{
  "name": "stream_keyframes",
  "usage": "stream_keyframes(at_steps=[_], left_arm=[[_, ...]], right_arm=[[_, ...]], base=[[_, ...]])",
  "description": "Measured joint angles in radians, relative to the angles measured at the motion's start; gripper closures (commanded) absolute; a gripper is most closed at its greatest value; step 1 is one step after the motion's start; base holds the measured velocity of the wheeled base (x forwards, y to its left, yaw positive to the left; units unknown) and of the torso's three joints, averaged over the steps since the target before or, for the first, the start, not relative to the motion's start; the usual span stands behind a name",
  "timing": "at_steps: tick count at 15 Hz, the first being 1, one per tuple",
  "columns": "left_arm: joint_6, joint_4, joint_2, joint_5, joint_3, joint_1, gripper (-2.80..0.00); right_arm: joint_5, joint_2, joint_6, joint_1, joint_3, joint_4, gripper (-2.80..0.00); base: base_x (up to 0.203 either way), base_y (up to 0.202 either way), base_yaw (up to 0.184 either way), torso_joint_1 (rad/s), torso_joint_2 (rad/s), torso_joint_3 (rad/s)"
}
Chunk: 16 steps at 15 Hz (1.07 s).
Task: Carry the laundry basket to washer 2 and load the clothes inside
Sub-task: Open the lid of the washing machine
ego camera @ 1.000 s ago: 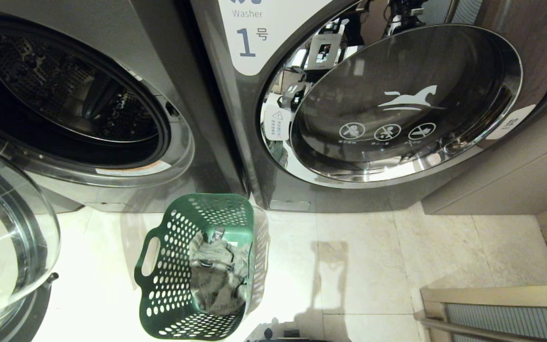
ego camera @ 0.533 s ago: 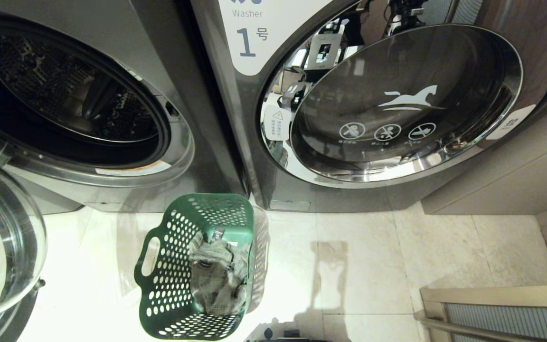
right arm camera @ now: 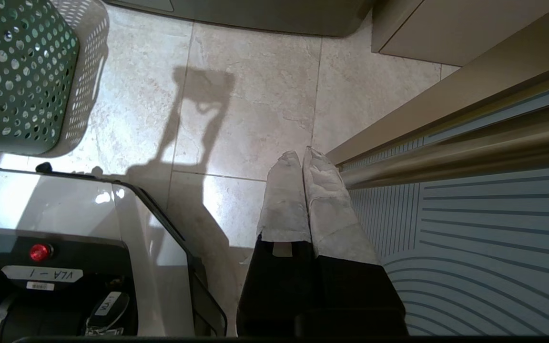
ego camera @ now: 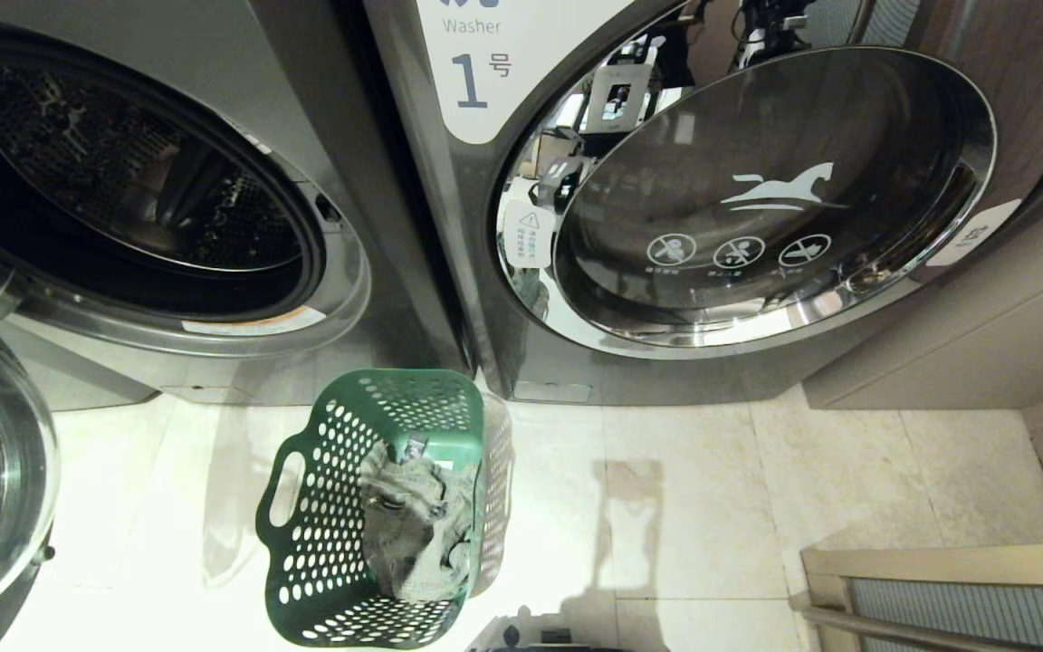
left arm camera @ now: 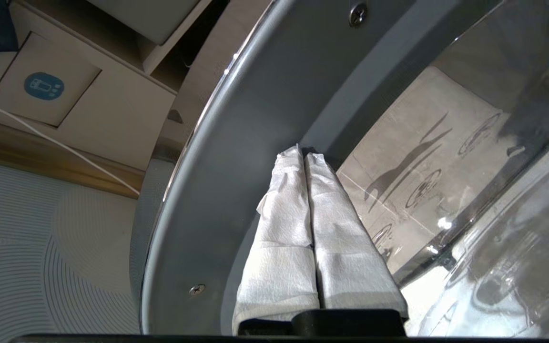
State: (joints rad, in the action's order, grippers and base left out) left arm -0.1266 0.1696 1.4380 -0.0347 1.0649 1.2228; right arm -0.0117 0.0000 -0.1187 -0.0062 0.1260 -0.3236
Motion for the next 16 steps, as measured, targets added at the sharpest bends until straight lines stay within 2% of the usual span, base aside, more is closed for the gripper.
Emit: stream_keyframes(at_steps=[16], left_arm=[[0.004,0.123,0.176,0.0,0.105,0.053,0.0]], right_arm=[[0.0,0.0,0.0,0.0,0.0,0.0,0.0]], base=[[0.0,0.0,0.0,0.0,0.0,0.0]])
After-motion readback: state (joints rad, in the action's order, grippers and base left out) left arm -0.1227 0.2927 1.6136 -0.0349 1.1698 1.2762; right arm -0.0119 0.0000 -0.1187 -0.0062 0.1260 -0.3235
